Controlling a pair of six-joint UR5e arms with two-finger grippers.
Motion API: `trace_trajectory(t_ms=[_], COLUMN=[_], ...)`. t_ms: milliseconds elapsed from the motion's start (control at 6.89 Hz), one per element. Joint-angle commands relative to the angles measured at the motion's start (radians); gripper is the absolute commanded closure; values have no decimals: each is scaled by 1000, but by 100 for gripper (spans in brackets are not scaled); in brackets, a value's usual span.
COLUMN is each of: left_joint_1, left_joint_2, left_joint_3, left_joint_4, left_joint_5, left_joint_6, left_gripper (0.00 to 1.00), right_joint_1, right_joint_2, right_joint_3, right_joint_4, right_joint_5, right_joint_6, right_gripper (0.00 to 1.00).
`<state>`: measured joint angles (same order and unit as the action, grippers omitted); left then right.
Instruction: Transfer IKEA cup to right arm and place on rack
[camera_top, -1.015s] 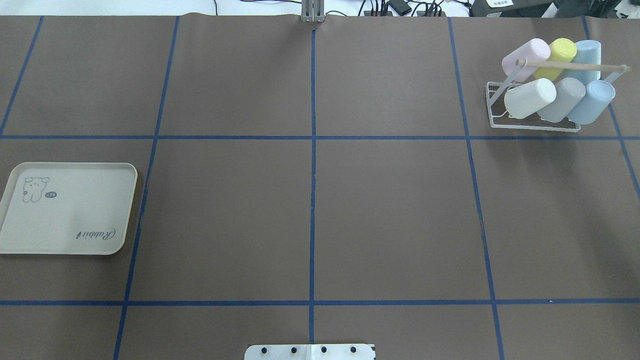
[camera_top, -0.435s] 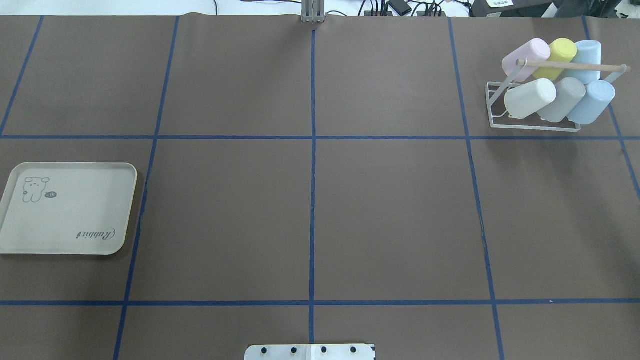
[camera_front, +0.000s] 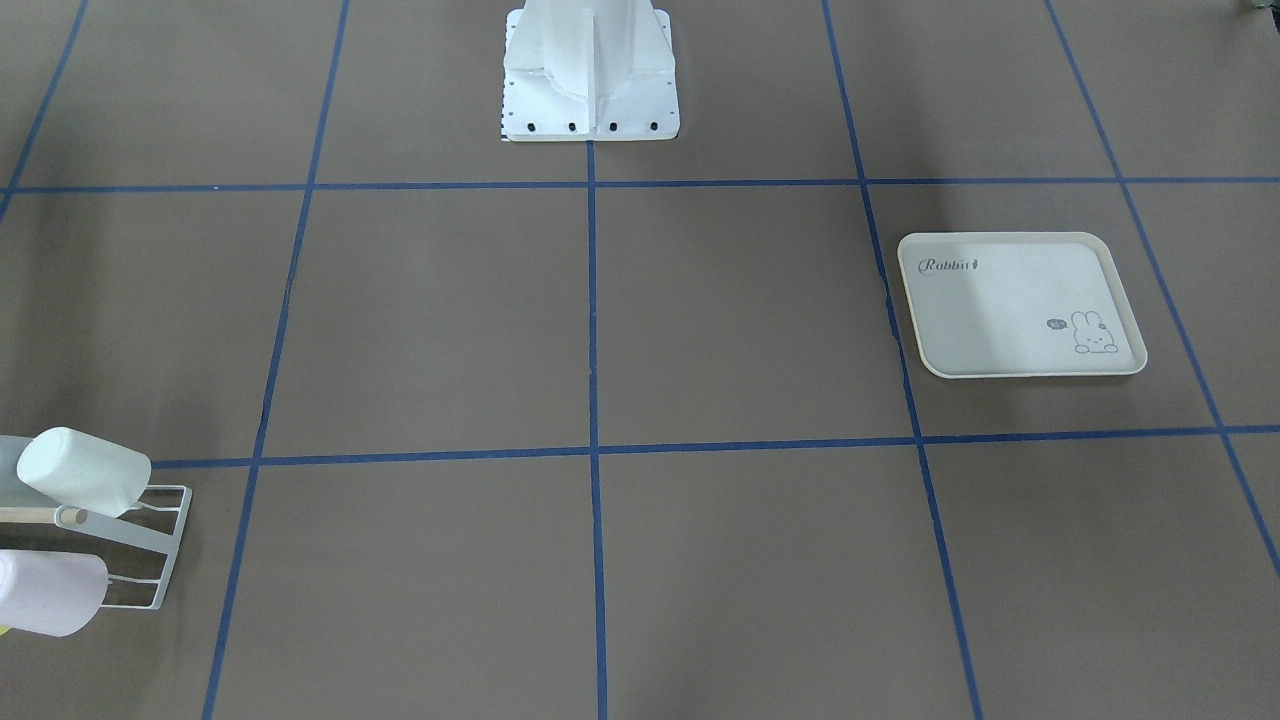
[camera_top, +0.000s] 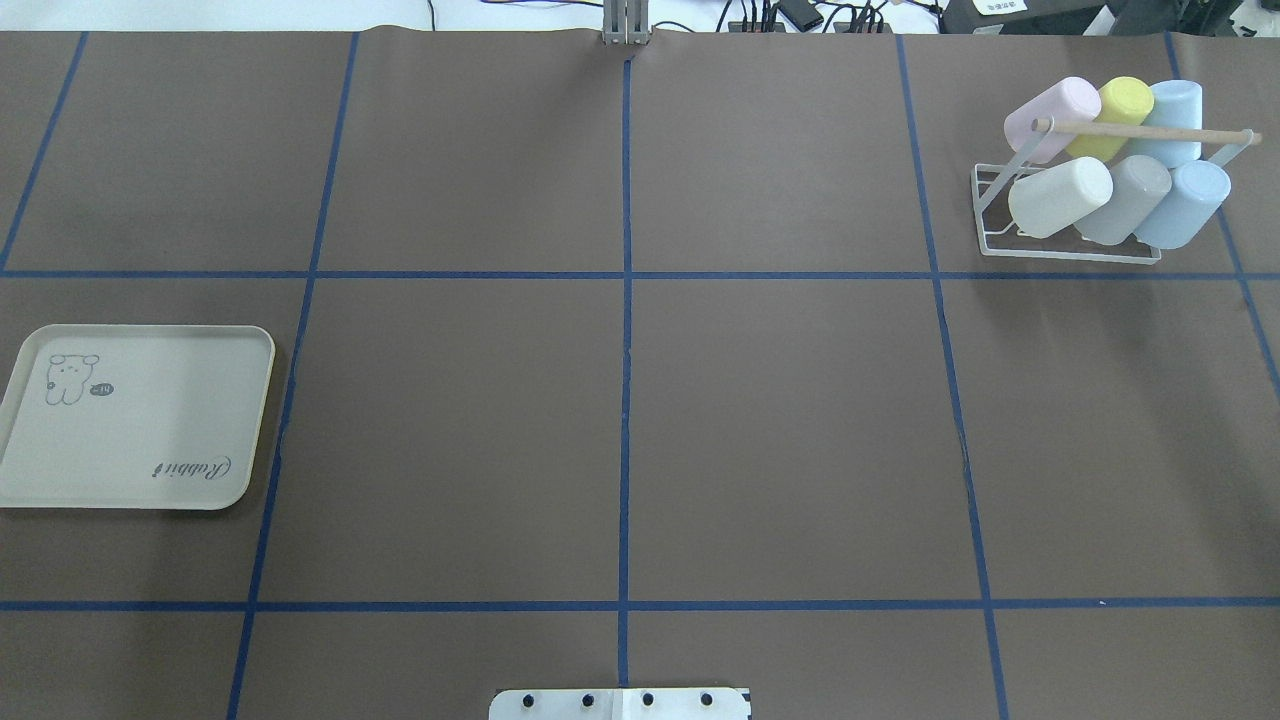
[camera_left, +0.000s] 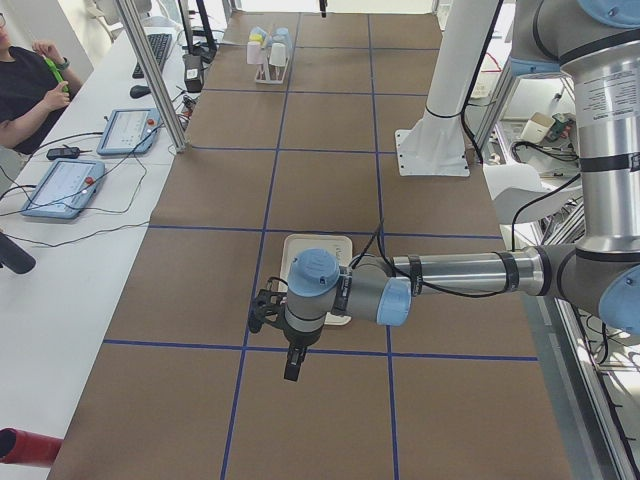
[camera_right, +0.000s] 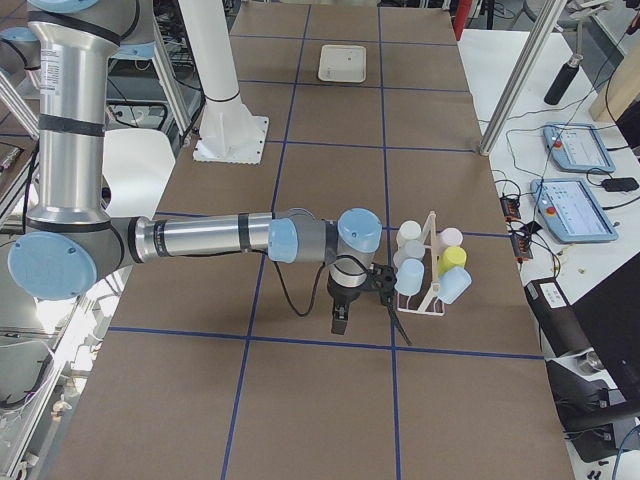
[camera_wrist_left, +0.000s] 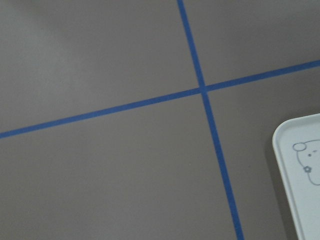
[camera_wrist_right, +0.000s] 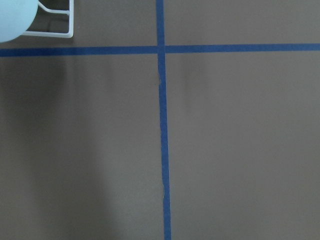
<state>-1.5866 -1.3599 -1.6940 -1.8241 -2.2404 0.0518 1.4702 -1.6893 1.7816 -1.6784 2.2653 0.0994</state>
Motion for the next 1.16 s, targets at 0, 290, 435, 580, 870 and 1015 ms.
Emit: trace_trajectory(t_ms=[0,290,435,580,870,1015], left_joint_1=[-9,-9,-10,-10,-9,-16], left_joint_2=[24,15,10,18,50,54], left_joint_3=[-16,-30,-36,-53,-55,-91], left_joint_4=[0,9,8,9,11,8], left_joint_5=[-31,-91,-87,-87,-85,-84], left_joint_6=[2,-3,-3,-3,-1,0], left_gripper=[0,0,0,0,0,0], right_joint_1=[58,55,55,55,45,35], right_joint_2=[-30,-18,-17,-15,-18,-17], right_joint_3=[7,2,10,3,7,7], right_joint_4=[-1,11,26,55,59,60], right_joint_5=[39,53,43,40,54,54], right_joint_6=[-56,-56,-59,-59,-56,-56], right_gripper=[0,0,0,0,0,0])
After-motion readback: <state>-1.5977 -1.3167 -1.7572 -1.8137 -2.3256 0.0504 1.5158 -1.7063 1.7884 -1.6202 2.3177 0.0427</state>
